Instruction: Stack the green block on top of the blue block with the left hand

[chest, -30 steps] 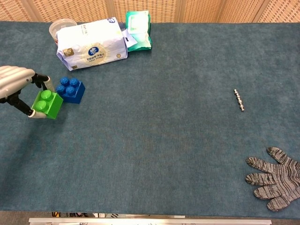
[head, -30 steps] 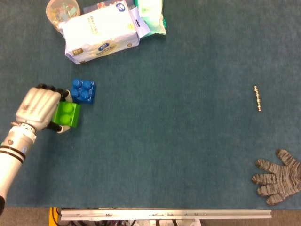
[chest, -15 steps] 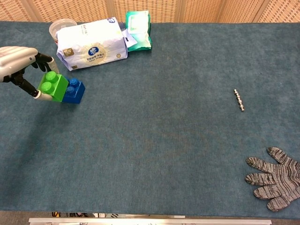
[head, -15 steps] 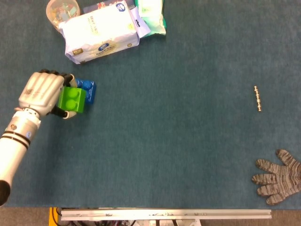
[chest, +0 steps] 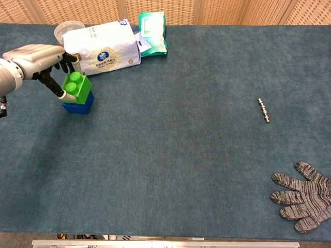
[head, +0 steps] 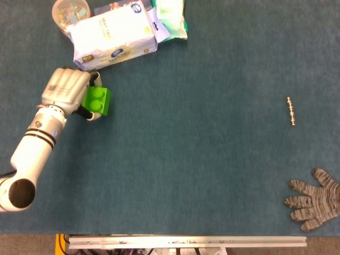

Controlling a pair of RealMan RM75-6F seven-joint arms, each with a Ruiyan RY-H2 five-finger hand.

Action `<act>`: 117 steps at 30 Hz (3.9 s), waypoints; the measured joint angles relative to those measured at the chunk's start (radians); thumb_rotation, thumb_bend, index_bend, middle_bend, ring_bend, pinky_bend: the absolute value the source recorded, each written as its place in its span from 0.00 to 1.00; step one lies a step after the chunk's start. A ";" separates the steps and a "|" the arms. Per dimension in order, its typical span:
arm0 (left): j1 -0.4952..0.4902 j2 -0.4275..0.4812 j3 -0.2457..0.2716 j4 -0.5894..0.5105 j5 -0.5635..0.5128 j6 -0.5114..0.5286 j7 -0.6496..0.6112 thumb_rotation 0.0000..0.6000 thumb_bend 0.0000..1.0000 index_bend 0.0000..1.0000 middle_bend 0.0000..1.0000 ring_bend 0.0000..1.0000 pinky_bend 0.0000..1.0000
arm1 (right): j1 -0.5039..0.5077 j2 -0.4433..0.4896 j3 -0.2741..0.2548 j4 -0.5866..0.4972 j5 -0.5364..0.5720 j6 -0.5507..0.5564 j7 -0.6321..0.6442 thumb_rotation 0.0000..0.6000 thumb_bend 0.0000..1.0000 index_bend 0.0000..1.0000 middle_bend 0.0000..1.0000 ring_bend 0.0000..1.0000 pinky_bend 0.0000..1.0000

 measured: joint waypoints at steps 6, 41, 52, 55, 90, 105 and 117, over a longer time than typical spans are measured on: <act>-0.030 -0.016 0.001 0.045 -0.017 -0.022 -0.004 1.00 0.13 0.46 0.39 0.31 0.26 | -0.004 -0.001 0.000 0.006 0.006 0.000 0.005 1.00 0.23 0.32 0.35 0.23 0.28; -0.072 -0.003 0.071 0.125 -0.004 -0.094 -0.079 1.00 0.13 0.46 0.39 0.30 0.26 | -0.008 0.001 0.004 -0.011 0.010 0.005 -0.015 1.00 0.23 0.32 0.35 0.23 0.28; -0.084 -0.019 0.082 0.142 -0.010 -0.106 -0.086 1.00 0.13 0.46 0.39 0.30 0.26 | -0.010 0.001 0.004 -0.007 0.011 0.006 -0.010 1.00 0.23 0.32 0.35 0.23 0.28; -0.085 -0.024 0.082 0.147 -0.011 -0.105 -0.092 1.00 0.13 0.46 0.39 0.30 0.26 | -0.011 0.002 0.004 -0.007 0.012 0.006 -0.009 1.00 0.23 0.32 0.35 0.23 0.28; -0.019 0.008 0.065 0.126 0.076 -0.060 -0.245 1.00 0.13 0.12 0.25 0.27 0.26 | -0.013 0.005 0.007 -0.012 0.010 0.010 -0.012 1.00 0.23 0.32 0.35 0.23 0.28; 0.247 0.082 0.086 0.029 0.333 0.311 -0.410 1.00 0.13 0.22 0.28 0.27 0.26 | 0.005 0.014 0.012 -0.035 0.034 -0.034 -0.024 1.00 0.23 0.32 0.35 0.23 0.28; 0.515 0.030 0.188 0.064 0.621 0.665 -0.416 1.00 0.13 0.24 0.29 0.27 0.26 | 0.005 0.001 0.001 -0.049 0.024 -0.036 -0.014 1.00 0.23 0.32 0.36 0.23 0.28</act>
